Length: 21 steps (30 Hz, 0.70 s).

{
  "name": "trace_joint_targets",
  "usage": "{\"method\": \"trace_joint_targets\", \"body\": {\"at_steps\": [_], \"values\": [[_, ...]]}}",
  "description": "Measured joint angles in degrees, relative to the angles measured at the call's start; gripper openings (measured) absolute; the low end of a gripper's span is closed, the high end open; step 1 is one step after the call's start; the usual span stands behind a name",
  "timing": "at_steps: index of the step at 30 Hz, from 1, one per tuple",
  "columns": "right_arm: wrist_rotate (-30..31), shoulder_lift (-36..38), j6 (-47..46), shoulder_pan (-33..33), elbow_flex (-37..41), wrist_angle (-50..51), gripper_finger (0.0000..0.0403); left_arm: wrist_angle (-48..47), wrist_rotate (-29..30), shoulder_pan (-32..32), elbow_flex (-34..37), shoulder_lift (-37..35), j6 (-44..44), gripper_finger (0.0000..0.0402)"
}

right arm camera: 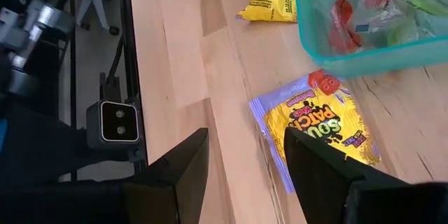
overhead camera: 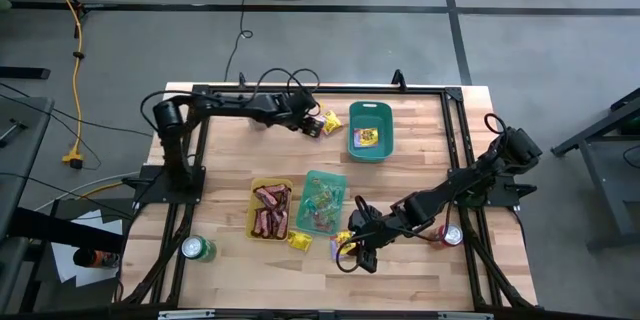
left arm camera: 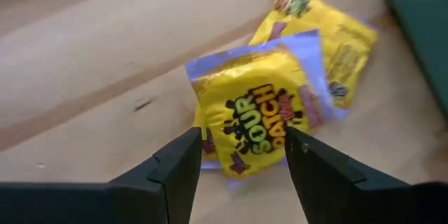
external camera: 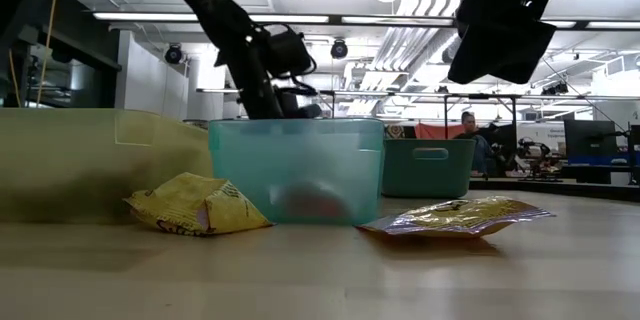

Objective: Sort candy
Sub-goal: Put the yellow candy into the blue bin

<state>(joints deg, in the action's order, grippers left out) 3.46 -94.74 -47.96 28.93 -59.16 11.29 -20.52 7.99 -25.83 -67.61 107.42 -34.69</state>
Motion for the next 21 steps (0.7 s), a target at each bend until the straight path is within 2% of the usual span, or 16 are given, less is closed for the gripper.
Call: {"method": "trace_joint_targets", "body": {"at_steps": [6, 11, 14, 18, 19, 21], "values": [[3.1, 0.0, -0.1, 0.0, 0.0, 0.0, 0.0181, 1.5, 1.1, 0.0, 0.0, 3.9, -2.0, 0.0194], [3.7, 0.0, 0.3, 0.0, 0.0, 0.0, 0.0181, 2.7, -1.1, 0.1, -0.2, 5.2, -2.7, 0.0186], [3.8, 0.0, 0.4, 0.0, 0.0, 0.0, 0.0181, 3.1, -0.4, 0.6, -0.1, 4.8, -2.3, 0.0145], [3.8, 0.0, 1.6, 0.0, 0.0, 0.0, 0.0181, 2.4, -0.2, 0.8, 0.0, 3.5, -0.5, 0.0033], [3.8, 0.0, 1.9, 0.0, 0.0, 0.0, 0.0181, 2.3, -0.2, 0.8, 0.1, 3.1, 0.3, 0.0018], [3.8, 0.0, 1.9, 0.0, 0.0, 0.0, 0.0181, 1.9, -0.2, 0.8, 0.1, 2.0, 1.0, 0.0014]]}}
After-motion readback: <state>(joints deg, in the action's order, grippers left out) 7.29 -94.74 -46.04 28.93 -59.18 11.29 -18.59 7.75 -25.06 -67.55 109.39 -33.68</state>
